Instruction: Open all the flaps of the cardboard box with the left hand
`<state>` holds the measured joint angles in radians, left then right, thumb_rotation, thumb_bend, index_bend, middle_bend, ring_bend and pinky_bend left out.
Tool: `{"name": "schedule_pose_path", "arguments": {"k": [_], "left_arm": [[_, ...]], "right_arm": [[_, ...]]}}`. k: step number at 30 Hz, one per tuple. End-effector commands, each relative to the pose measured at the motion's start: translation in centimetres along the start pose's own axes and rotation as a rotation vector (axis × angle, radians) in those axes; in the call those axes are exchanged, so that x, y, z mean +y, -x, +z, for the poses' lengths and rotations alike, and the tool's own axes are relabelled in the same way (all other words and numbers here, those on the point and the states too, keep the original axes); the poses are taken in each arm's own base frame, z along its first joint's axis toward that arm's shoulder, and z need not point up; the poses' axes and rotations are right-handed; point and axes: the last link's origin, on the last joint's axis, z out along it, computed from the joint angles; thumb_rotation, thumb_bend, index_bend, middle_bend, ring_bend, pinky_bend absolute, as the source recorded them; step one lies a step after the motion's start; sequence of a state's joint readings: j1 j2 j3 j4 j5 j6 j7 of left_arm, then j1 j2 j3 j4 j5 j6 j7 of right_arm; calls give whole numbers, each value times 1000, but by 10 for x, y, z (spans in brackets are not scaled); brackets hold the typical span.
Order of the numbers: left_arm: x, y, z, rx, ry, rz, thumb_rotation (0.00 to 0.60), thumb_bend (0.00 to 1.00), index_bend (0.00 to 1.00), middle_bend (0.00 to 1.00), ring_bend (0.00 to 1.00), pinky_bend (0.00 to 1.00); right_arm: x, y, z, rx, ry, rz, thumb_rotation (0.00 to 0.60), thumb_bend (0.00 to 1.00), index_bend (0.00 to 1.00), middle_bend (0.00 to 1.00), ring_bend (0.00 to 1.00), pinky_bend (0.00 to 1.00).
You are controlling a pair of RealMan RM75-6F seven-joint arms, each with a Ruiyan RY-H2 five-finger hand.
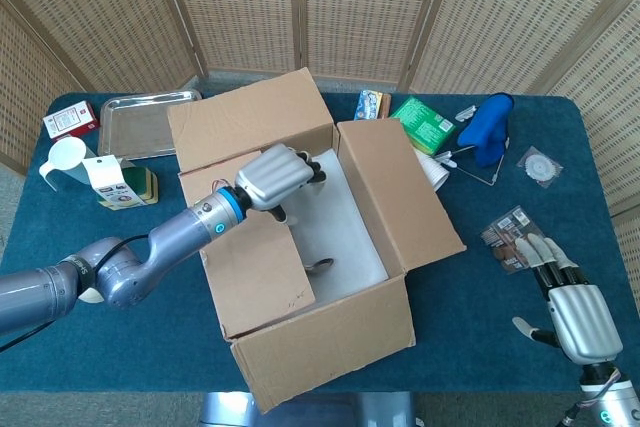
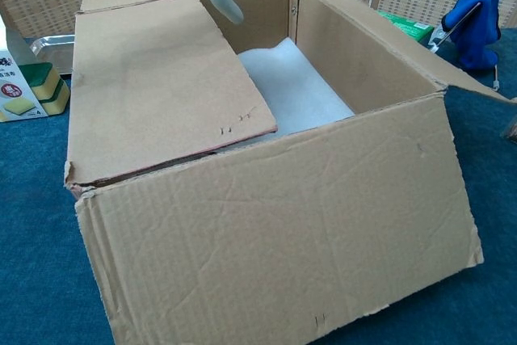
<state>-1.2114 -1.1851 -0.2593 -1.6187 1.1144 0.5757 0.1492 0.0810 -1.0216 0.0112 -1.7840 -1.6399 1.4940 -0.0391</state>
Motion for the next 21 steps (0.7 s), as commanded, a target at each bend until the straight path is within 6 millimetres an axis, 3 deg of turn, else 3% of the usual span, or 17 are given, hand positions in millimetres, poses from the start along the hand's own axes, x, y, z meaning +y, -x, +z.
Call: {"name": "schedule_pose_path", "arguments": {"k": [1, 10, 15, 21], "left_arm": [[2, 1, 1, -12, 0, 11, 600, 468, 490, 419, 336, 429], [4, 8, 9, -30, -38, 33, 600, 309, 540, 440, 331, 422], [4, 11, 14, -56, -95, 19, 599, 21, 606, 459, 310, 386], [14, 14, 16, -86, -190, -112, 508, 0, 606, 396, 224, 268]], "right_arm": [[0, 0, 0, -1, -2, 3, 600, 0, 0, 0, 0, 228], [-1, 0, -1, 0, -5, 2, 600, 0, 0, 0, 0, 228], [-1, -1, -1, 1, -6, 5, 600, 0, 0, 0, 0, 228], [-1, -1, -2, 5, -10, 3, 600, 0, 0, 0, 0, 228]]}}
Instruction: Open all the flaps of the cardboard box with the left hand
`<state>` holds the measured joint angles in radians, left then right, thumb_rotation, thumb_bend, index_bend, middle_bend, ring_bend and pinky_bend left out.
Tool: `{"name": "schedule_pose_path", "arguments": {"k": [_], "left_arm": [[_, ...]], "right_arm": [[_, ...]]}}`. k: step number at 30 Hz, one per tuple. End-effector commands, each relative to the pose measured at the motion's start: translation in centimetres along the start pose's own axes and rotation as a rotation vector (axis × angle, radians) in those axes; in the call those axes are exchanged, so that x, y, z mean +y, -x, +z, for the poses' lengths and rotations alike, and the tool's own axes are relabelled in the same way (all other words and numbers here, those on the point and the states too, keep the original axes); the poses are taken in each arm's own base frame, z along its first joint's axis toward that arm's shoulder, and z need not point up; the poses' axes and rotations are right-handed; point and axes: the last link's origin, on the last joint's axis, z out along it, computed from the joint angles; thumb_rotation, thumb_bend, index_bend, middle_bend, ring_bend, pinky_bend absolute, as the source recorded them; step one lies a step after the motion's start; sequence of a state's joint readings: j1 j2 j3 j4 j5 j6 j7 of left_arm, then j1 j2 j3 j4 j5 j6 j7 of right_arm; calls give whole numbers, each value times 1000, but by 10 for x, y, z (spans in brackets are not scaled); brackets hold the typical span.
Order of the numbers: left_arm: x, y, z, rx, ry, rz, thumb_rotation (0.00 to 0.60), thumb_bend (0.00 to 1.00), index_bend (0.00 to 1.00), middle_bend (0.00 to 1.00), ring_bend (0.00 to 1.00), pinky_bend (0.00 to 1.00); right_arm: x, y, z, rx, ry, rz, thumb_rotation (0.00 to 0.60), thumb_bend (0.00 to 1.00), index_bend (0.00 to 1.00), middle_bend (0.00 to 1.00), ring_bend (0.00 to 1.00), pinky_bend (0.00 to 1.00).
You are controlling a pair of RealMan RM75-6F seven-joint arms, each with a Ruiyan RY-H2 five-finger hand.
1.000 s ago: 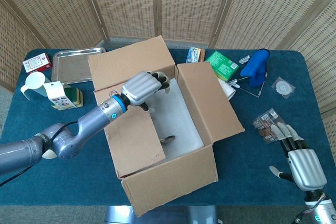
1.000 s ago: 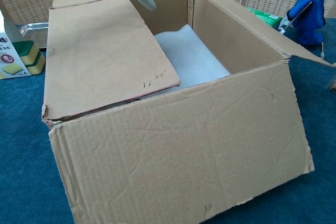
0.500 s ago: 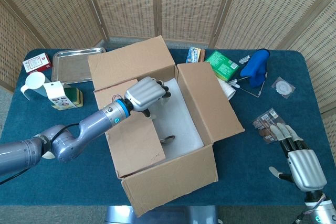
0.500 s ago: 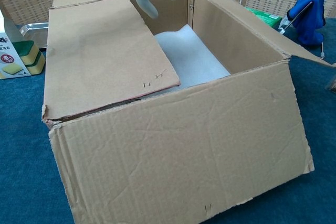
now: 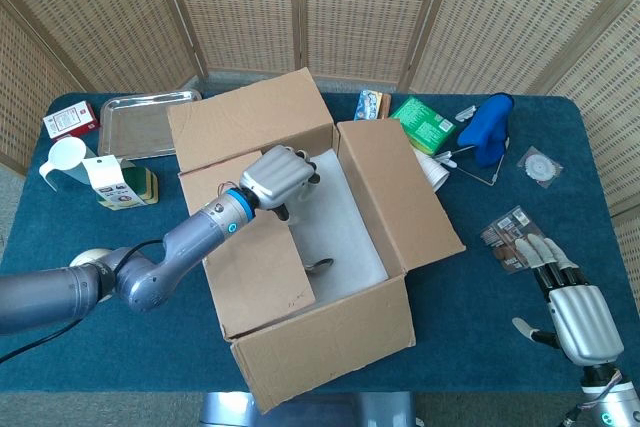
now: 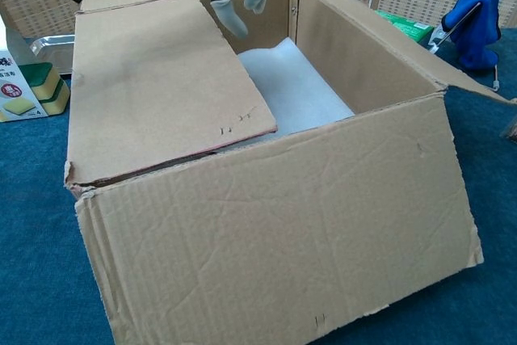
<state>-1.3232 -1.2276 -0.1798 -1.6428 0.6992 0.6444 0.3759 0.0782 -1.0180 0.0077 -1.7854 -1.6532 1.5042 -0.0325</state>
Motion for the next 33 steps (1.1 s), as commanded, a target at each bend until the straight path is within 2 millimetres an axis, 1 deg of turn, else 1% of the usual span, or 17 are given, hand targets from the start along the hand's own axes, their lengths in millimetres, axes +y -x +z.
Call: {"name": "schedule_pose_path", "arguments": {"k": [1, 4, 8, 13, 17, 20, 21, 23, 25, 27, 30, 33], "left_arm": [[11, 3, 1, -33, -59, -49, 495, 0, 605, 392, 219, 261], [14, 4, 2, -49, -83, -58, 482, 0, 593, 378, 208, 257], [18, 7, 4, -65, -95, -83, 485, 0, 581, 376, 206, 266], [20, 12, 6, -103, -106, -79, 486, 0, 586, 388, 210, 278], [23, 15, 5, -141, -106, -82, 477, 0, 592, 394, 223, 309], [24, 14, 5, -157, -109, -78, 469, 0, 600, 398, 225, 313], [24, 14, 5, -161, -108, -72, 463, 0, 604, 406, 232, 297], [23, 13, 4, -169, -108, -58, 448, 0, 618, 432, 258, 325], [22, 14, 2, -193, -110, -44, 431, 0, 641, 469, 297, 393], [21, 13, 0, -216, -113, -38, 422, 0, 667, 509, 339, 435], [18, 13, -3, -250, -125, -32, 420, 0, 687, 539, 370, 472], [16, 13, -5, -274, -130, -39, 415, 0, 697, 566, 396, 488]], "right_arm": [[0, 0, 0, -1, -1, -1, 600, 0, 0, 0, 0, 228], [-1, 0, 0, -1, -3, -1, 600, 0, 0, 0, 0, 228], [-1, 0, 0, 1, -3, 0, 600, 0, 0, 0, 0, 228], [-1, -1, -1, 3, -3, 1, 600, 0, 0, 0, 0, 228], [0, -1, -1, 3, -3, 2, 600, 0, 0, 0, 0, 228], [0, -1, -1, 3, -4, 3, 600, 0, 0, 0, 0, 228], [0, -1, -1, 4, -5, 4, 600, 0, 0, 0, 0, 228], [0, -1, -1, 5, -5, 3, 600, 0, 0, 0, 0, 228], [-1, -1, -1, 6, -7, 3, 600, 0, 0, 0, 0, 228], [-1, -1, -1, 5, -7, 3, 600, 0, 0, 0, 0, 228], [-1, -1, -1, 5, -7, 3, 600, 0, 0, 0, 0, 228], [-1, -1, -1, 7, -8, 2, 600, 0, 0, 0, 0, 228]]}}
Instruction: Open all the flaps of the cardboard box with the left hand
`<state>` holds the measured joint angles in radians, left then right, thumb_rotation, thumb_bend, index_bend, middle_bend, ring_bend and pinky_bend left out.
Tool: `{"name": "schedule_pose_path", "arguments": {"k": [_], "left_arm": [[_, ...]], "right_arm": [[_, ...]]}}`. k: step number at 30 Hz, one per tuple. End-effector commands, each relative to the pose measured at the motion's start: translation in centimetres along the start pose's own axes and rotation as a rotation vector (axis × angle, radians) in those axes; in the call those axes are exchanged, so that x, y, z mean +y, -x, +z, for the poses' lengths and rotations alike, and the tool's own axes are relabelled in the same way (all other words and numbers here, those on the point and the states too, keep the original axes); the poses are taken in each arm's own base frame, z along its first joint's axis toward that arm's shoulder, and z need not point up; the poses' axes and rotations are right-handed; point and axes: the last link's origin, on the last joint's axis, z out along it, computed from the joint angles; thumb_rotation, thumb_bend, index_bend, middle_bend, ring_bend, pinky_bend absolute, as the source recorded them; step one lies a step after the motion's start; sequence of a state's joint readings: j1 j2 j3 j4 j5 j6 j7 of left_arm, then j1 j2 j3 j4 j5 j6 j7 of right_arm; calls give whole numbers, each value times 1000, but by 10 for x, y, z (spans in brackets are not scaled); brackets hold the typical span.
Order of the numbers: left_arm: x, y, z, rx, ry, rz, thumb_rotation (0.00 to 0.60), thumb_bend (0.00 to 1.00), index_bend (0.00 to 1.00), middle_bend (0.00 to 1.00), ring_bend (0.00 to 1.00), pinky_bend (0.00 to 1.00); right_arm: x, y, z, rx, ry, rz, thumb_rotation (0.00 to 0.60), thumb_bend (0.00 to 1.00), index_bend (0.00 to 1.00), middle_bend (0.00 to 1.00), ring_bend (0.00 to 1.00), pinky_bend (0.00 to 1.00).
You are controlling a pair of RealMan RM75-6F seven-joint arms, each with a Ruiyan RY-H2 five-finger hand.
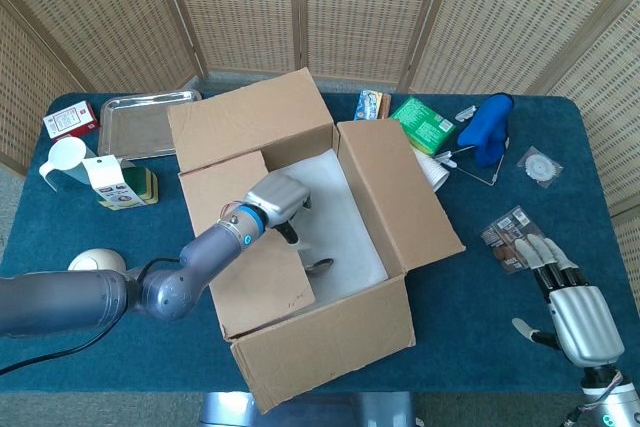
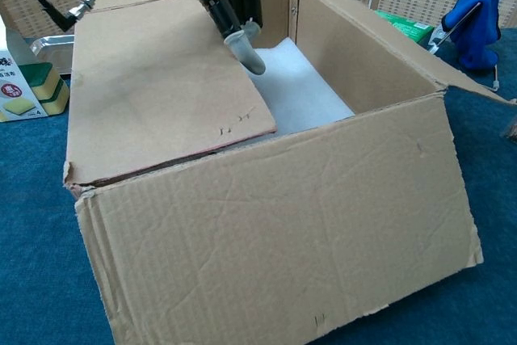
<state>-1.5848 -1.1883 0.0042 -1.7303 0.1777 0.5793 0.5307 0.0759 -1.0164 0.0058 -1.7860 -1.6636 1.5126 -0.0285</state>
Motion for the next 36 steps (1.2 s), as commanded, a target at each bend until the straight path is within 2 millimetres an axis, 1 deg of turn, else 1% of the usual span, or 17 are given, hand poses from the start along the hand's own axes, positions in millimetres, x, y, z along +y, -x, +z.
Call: {"name": "schedule_pose_path", "arguments": {"k": [1, 6, 13, 17, 20, 27, 33, 36], "left_arm": [[-2, -1, -3, -20, -4, -3, 416, 0, 699, 576, 407, 499], [-5, -4, -9, -33, 7, 6, 419, 0, 711, 608, 444, 524], [-10, -15, -26, -25, 25, 8, 417, 0, 712, 612, 447, 531], [-13, -23, -44, -10, 48, -22, 419, 0, 712, 612, 447, 531], [-15, -28, -55, 2, 65, -31, 408, 0, 711, 612, 447, 531], [-27, -44, -94, 83, 94, -40, 383, 0, 709, 611, 447, 532], [-40, -46, -120, 109, 97, -21, 376, 0, 702, 610, 447, 532], [-45, -44, -129, 128, 96, -21, 360, 0, 698, 608, 447, 532]], "right_arm": [[0, 0, 0, 1, 0, -1, 600, 0, 0, 0, 0, 228], [0, 0, 0, 1, -1, -3, 600, 0, 0, 0, 0, 228], [-1, 1, 0, 0, -2, -5, 600, 0, 0, 0, 0, 228], [-3, 3, 0, -7, -9, -9, 600, 0, 0, 0, 0, 228], [-3, 2, 0, -5, -10, -12, 600, 0, 0, 0, 0, 228], [-5, 5, 0, -10, -16, -19, 600, 0, 0, 0, 0, 228], [-6, 7, 1, -16, -17, -27, 600, 0, 0, 0, 0, 228], [-7, 8, 1, -17, -18, -28, 600, 0, 0, 0, 0, 228]]}}
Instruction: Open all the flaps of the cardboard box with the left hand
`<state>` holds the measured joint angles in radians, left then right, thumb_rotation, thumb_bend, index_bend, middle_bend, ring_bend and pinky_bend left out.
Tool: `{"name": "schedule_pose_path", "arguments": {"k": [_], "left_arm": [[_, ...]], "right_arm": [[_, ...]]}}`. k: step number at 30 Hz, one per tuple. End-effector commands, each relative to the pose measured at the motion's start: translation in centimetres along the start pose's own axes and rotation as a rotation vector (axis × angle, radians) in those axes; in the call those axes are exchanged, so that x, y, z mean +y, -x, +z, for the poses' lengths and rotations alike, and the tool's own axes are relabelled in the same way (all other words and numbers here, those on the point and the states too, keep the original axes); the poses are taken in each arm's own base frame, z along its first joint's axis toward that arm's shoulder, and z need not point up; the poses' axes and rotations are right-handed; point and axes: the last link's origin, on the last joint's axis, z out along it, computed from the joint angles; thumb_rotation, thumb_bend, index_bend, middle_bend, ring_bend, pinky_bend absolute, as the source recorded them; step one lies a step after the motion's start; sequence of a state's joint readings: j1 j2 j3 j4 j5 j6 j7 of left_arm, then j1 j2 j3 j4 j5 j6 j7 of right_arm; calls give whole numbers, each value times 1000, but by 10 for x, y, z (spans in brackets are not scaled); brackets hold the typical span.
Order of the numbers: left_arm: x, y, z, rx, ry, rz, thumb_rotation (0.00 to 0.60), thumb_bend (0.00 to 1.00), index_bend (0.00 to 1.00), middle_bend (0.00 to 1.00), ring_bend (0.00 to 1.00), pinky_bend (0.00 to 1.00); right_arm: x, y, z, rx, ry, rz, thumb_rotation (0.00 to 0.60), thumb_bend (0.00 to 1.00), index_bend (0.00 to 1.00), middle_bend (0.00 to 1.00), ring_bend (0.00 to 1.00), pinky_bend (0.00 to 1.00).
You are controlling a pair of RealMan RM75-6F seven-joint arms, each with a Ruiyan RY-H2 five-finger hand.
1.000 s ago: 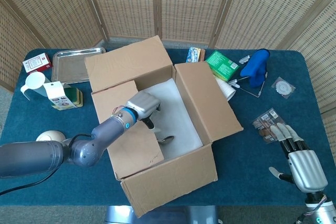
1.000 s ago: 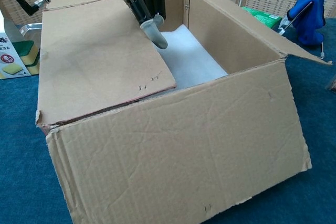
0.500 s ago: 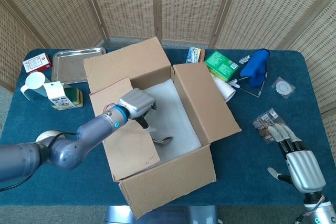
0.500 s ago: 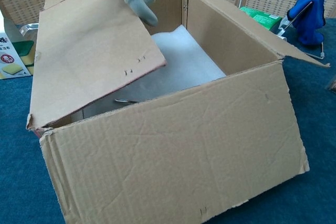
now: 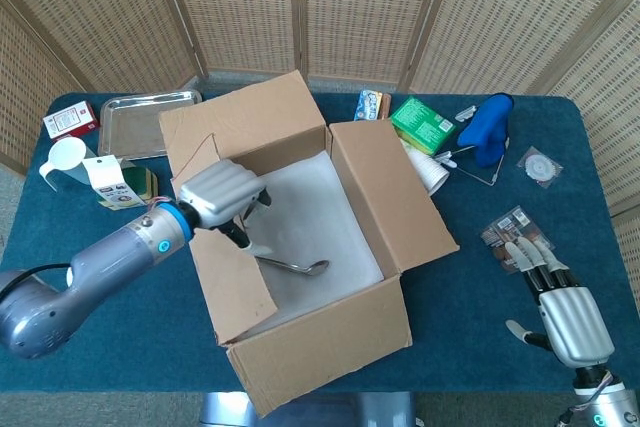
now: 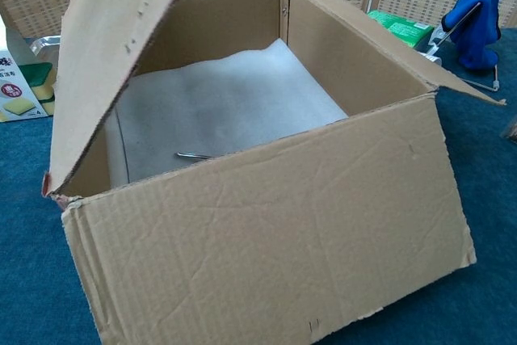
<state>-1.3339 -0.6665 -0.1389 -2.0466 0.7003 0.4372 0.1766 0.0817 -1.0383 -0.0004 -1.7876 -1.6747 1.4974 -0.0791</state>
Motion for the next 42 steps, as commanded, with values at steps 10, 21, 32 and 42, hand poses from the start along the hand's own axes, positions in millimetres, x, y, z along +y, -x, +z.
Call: {"name": "schedule_pose_path", "arguments": {"k": [10, 21, 32, 42], "left_arm": [[-18, 3, -46, 74, 6, -16, 341, 0, 699, 609, 452, 532], [-41, 12, -78, 121, -15, -50, 321, 0, 699, 610, 455, 532], [-68, 26, -110, 143, -33, -55, 315, 0, 698, 612, 458, 531], [-78, 66, -124, 65, -30, -75, 312, 0, 696, 611, 458, 532]], "right_arm": [[-1, 2, 1, -4, 1, -8, 600, 0, 0, 0, 0, 228], [-2, 2, 1, -1, -2, -7, 600, 0, 0, 0, 0, 228], [-2, 2, 1, 0, 0, -9, 600, 0, 0, 0, 0, 228], [-3, 1, 1, 0, 0, -7, 600, 0, 0, 0, 0, 228]]}}
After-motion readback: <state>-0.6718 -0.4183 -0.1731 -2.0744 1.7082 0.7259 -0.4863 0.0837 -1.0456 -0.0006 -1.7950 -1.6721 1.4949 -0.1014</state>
